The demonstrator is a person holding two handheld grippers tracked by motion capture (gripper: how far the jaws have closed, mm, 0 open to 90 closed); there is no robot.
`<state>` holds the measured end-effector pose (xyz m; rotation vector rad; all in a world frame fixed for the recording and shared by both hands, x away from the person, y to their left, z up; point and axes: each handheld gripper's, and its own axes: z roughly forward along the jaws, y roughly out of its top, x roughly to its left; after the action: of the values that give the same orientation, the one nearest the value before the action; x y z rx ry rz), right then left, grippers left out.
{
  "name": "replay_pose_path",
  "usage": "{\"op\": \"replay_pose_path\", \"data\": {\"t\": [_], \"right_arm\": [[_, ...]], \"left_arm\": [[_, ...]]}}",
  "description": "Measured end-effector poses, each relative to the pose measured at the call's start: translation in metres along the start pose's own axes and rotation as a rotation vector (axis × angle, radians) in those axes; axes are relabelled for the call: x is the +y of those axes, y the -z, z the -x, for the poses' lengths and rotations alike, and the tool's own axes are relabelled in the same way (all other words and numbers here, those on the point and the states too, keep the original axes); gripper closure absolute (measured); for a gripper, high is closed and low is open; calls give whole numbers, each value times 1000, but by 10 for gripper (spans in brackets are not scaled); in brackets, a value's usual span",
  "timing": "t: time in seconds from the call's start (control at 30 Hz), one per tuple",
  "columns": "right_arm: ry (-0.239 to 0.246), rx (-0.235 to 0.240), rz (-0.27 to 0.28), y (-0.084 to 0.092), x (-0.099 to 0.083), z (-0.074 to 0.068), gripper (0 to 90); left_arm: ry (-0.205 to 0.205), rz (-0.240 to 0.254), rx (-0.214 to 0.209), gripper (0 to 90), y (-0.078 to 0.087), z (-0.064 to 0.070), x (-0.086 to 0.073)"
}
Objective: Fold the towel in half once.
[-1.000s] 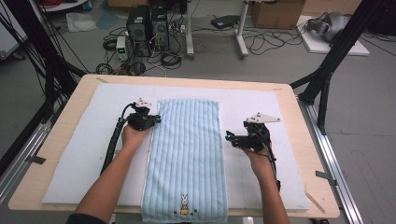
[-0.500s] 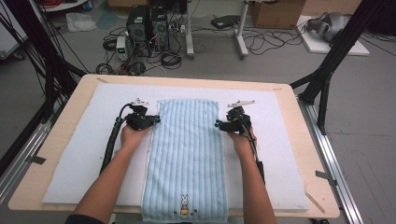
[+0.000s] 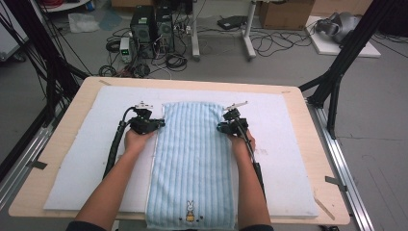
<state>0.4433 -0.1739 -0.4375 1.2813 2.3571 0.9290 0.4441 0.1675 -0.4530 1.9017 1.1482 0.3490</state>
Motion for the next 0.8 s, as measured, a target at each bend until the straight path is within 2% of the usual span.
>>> {"op": "replay_pose_path", "data": {"t": [0.03, 0.1, 0.17, 0.23, 0.37, 0.5, 0.6, 0.67, 0.8], "right_arm": [[17, -5, 0, 0, 0, -1, 848], [18, 1, 4, 0, 0, -1, 856], [0, 1, 16, 1, 0, 2, 859], [-21, -2, 50, 3, 1, 2, 859], [-10, 20, 88, 10, 1, 0, 858], [-28, 55, 134, 22, -3, 2, 858], [-32, 77, 159, 34, -6, -1, 858], [-26, 89, 163, 40, -9, -4, 858], [-1, 114, 179, 51, -18, -11, 857]], "left_arm": [[0, -1, -2, 867, 0, 0, 0], [16, 7, -6, 868, 0, -1, 0], [51, 25, -26, 868, 3, -5, 0], [104, 75, -52, 868, 7, -8, 0], [91, 113, -62, 867, 14, -6, 4], [98, 136, -90, 868, 25, -5, 5], [88, 130, -124, 866, 36, -1, 3], [92, 162, -141, 865, 43, 1, 0], [97, 172, -175, 866, 57, 6, -9]]}}
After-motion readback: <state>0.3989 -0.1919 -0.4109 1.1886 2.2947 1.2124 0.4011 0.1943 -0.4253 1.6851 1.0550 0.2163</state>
